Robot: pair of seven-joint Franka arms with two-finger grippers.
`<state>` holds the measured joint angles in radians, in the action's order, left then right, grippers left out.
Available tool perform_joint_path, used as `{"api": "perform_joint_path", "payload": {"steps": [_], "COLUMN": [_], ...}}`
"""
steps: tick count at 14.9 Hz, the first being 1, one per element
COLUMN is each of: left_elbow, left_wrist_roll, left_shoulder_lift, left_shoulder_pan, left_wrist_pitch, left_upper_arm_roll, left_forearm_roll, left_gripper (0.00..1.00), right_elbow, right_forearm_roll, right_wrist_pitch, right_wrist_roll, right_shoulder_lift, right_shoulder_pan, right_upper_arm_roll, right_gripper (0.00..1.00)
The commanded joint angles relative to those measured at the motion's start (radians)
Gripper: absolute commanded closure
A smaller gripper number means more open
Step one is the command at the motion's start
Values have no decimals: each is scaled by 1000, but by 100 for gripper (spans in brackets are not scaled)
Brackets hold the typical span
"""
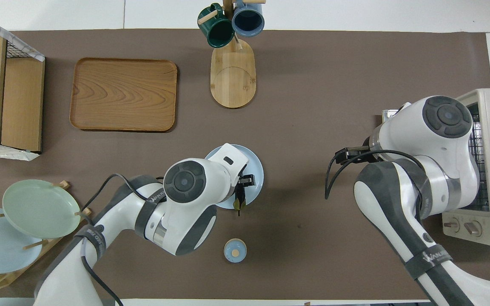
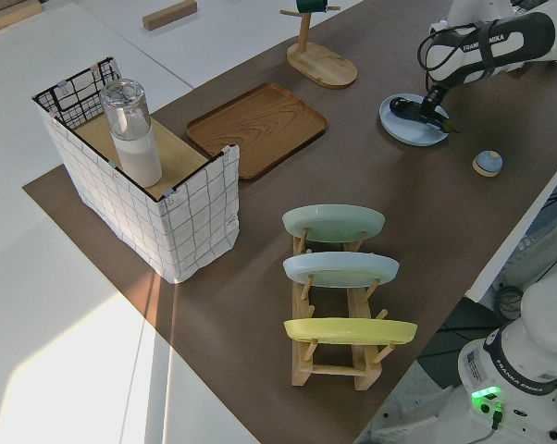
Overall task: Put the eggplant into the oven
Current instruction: 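Lower the eggplant onto the blue plate with the left gripper, then grasp the plate rim with the right gripper while the left gripper withdraws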
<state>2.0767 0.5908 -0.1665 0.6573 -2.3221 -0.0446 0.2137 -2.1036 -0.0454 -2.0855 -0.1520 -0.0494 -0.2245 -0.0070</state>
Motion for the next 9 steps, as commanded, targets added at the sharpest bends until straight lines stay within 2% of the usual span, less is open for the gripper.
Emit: {"api": "perform_joint_path", "payload": {"steps": [1, 3, 5, 7, 9], "left_elbow": [-180, -243, -239, -241, -240], "left_wrist_roll": [-139, -193, -271, -406, -494], "left_shoulder_lift": [36, 64, 120, 172, 203], "left_shoulder_pan": [-147, -232, -329, -431, -510], "left_wrist_pitch": [302, 412, 450, 513, 543], "left_upper_arm_roll": [2, 3, 5, 5, 5], "left_forearm_roll": [16, 16, 9, 0, -33], "left_gripper": [0, 0, 0, 0, 0], "right_elbow": [17, 25, 89, 236, 438], "right_forearm_roll": [-103, -113, -110, -56, 30], "right_wrist_pitch": [-53, -102, -120, -104, -49], "right_wrist_roll": [23, -3, -108, -251, -413], "right_shoulder_lift": [-13, -21, -47, -146, -296], "right_shoulder_pan": [-31, -119, -223, -350, -439], "right_upper_arm_roll": [8, 10, 13, 12, 13], "right_gripper": [0, 0, 0, 0, 0]}}
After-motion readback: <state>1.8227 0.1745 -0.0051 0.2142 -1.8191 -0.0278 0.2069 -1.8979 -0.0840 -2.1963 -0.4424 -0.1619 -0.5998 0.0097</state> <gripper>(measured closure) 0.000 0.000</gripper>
